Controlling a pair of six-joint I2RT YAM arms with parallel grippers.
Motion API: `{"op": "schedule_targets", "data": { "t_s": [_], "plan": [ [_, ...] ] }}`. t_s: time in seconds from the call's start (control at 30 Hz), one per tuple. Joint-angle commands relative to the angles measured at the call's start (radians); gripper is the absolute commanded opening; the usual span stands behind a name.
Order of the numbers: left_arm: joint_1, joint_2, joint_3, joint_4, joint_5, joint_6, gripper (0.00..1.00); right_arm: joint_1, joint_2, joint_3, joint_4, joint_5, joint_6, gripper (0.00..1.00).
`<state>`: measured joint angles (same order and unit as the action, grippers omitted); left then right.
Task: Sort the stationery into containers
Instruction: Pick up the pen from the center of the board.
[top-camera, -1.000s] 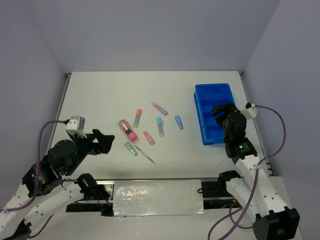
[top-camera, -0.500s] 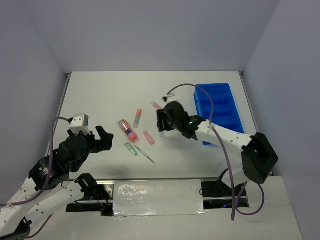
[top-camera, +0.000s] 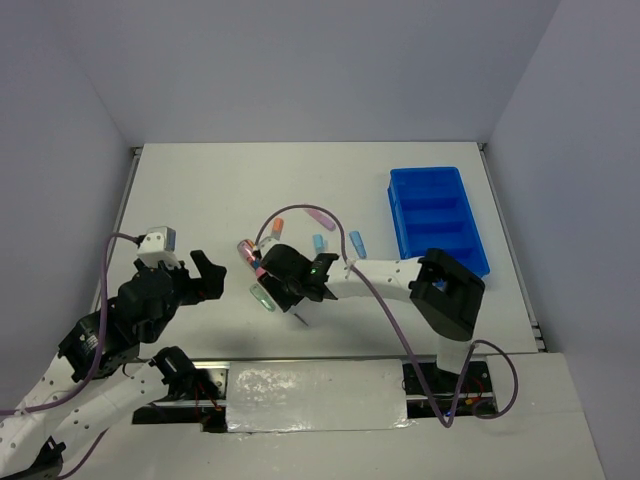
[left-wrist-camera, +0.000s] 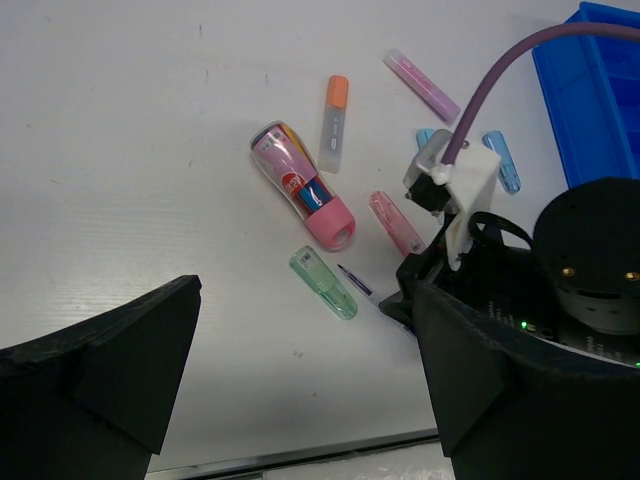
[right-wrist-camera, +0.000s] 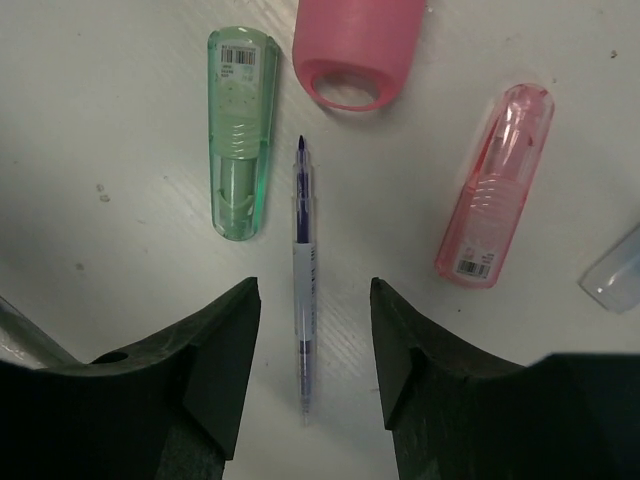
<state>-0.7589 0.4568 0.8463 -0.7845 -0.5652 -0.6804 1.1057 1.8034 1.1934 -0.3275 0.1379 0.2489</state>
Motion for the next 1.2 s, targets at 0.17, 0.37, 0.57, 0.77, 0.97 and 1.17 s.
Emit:
{"op": "schedule_targets", "data": {
  "t_s": [0.17,0.37,0.57,0.77,0.97,1.17],
  "plan": [
    [0.007,0.002,0.017,0.047,0.022,0.027,0.99,0.023,0.074,0.089,-0.068,0.003,-0.025,0.5],
    [0.006,-0.01,0.019,0.041,0.013,0.027,0.99,0.043,0.091,0.063,-0.087,-0.011,-0.01,0.46],
    [0.006,-0.026,0.017,0.045,0.014,0.028,0.99,0.056,0.119,-0.011,-0.071,-0.037,0.019,0.37],
    [0.006,-0.014,0.016,0.048,0.022,0.033,0.99,0.056,0.108,-0.061,-0.105,0.025,0.046,0.21],
    [0.007,-0.014,0.014,0.065,0.034,0.042,0.99,0.056,-0.042,-0.147,-0.117,0.055,0.113,0.0],
    [0.006,0.161,0.076,0.088,0.077,0.01,0.99,-0.015,-0.445,-0.317,-0.073,0.131,0.193,0.0]
  ]
}}
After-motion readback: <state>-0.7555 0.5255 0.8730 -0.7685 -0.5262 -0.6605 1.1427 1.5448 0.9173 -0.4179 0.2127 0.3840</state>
